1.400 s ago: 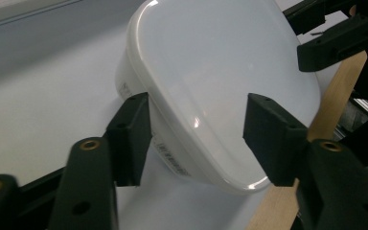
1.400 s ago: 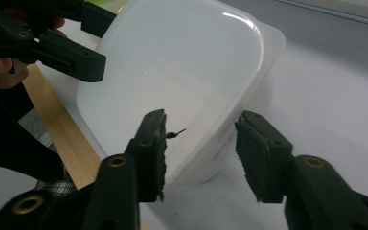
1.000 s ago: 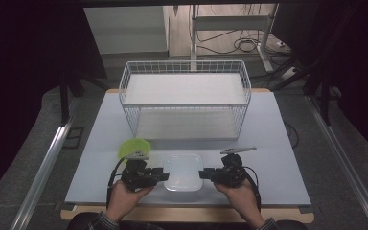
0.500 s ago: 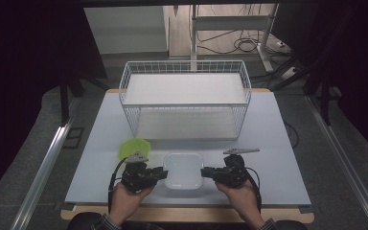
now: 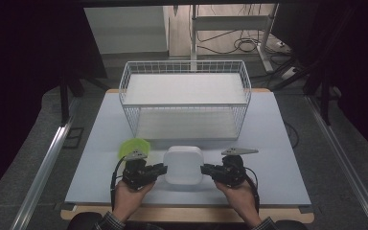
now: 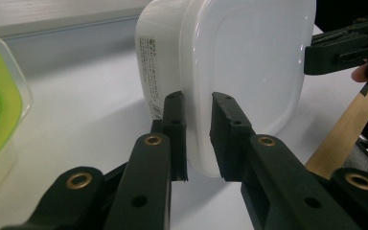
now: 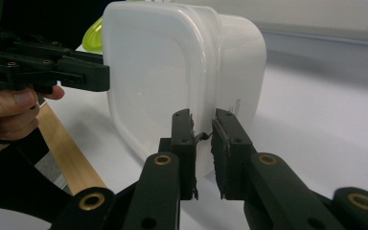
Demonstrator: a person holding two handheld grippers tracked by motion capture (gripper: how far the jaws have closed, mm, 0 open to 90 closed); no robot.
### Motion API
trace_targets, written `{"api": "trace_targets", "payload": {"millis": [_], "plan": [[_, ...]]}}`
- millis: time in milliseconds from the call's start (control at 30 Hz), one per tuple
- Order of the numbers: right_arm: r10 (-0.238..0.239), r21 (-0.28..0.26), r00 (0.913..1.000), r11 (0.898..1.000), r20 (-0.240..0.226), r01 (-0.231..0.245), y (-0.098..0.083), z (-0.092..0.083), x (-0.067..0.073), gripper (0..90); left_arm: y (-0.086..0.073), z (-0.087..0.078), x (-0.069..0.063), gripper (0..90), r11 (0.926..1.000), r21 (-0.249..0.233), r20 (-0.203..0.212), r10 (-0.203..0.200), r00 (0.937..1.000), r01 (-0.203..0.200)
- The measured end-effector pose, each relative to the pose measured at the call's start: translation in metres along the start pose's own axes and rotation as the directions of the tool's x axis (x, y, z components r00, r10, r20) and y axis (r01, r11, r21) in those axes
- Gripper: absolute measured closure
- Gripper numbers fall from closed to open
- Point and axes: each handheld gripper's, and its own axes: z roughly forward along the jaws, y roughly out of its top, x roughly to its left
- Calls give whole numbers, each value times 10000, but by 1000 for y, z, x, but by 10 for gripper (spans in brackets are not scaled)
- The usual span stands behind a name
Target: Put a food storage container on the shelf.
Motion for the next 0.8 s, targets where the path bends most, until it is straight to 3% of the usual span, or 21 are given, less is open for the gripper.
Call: {"api": "trace_targets", "payload": {"millis": [467,800], "plan": [[-527,-650,9985,9965,132,534,24,-12,1,797,29,-8,-6,776,9971,-570,-187,504,9986,-514],[-794,-1190,9968,9897,105,801,57,-28,3,797,68,-24,-12,779,9875,-1196,-213,1008,9947,-1026]]}}
